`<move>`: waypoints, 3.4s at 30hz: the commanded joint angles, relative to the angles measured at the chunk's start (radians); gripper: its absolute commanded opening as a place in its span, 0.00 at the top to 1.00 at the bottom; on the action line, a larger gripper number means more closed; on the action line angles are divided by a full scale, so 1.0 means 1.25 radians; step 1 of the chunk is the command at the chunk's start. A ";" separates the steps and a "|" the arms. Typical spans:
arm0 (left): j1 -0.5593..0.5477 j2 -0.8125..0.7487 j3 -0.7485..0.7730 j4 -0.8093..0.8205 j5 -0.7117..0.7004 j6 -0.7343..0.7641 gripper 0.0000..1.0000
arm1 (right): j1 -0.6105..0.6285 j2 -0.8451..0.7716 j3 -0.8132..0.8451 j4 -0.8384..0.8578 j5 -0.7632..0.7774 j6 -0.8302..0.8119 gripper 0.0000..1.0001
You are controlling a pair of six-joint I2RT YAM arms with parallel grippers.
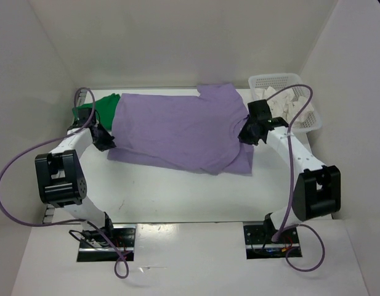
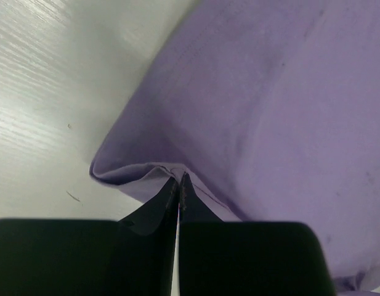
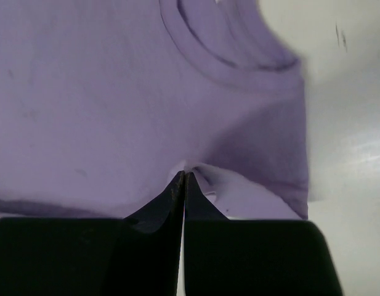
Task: Fold and stack the t-shirts
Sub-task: Grap the side of the flattened tshirt closest away from the robot with both arms, then fold the flattened tshirt in 1/3 of the way
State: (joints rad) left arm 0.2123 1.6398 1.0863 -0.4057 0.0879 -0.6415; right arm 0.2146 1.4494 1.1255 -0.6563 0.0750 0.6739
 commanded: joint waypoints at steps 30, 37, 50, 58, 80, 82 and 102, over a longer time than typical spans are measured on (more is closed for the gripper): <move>-0.002 0.160 0.115 0.118 -0.070 -0.056 0.96 | -0.056 0.596 0.648 0.127 0.084 -0.132 0.99; -0.002 0.103 0.080 0.137 -0.080 -0.047 0.92 | -0.056 0.609 0.707 0.119 0.084 -0.132 0.96; -0.002 -0.162 -0.044 0.171 -0.148 -0.064 0.42 | -0.056 0.383 0.488 0.127 0.071 -0.123 0.63; 0.014 -0.183 -0.181 0.134 -0.045 -0.091 0.63 | -0.065 0.050 -0.043 0.226 0.030 0.002 0.99; 0.036 0.047 -0.197 0.230 0.028 -0.197 0.64 | -0.153 0.101 -0.254 0.389 0.017 0.104 0.54; 0.036 0.047 -0.197 0.230 0.021 -0.197 0.69 | -0.153 0.118 -0.262 0.414 0.025 0.127 0.59; 0.111 -0.104 -0.281 0.035 0.062 -0.089 0.97 | -0.184 -0.230 -0.428 0.159 -0.033 0.248 1.00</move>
State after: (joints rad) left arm 0.3096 1.5677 0.7689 -0.2337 0.1661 -0.8150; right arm 0.0216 1.2716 0.6426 -0.3202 0.0723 0.9504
